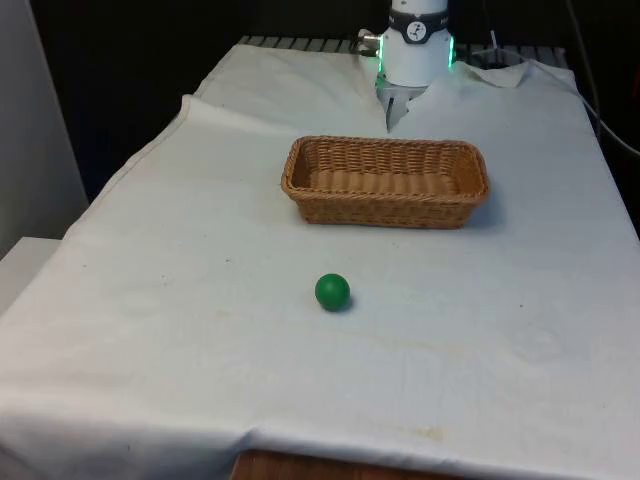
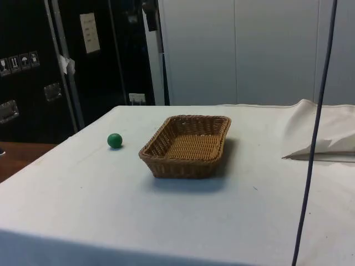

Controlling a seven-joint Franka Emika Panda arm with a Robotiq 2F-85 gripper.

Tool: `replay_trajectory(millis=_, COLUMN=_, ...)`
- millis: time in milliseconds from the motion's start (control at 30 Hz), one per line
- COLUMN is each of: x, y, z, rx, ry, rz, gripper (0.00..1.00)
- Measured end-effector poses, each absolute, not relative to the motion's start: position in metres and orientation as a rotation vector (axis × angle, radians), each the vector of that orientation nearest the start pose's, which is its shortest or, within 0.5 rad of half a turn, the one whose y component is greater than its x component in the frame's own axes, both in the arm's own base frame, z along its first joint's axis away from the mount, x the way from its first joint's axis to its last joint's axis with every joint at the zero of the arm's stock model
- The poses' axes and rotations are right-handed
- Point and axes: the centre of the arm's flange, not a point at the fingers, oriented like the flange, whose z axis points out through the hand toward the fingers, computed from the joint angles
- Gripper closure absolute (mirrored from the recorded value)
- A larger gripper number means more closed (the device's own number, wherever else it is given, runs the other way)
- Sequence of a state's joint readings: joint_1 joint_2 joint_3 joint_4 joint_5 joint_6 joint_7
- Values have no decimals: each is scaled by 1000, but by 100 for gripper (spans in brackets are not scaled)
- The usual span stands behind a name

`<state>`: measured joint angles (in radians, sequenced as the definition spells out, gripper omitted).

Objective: Pick up the ball and place it into the basket.

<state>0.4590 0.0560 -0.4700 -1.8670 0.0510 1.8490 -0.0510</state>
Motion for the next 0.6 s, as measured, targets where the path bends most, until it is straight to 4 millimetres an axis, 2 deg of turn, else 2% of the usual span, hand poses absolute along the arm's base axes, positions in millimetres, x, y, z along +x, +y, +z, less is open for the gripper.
replay_trajectory(millis=600, x=597, y=-17, z=463, rx=-3162, ry=-30, rz=-29, gripper=0)
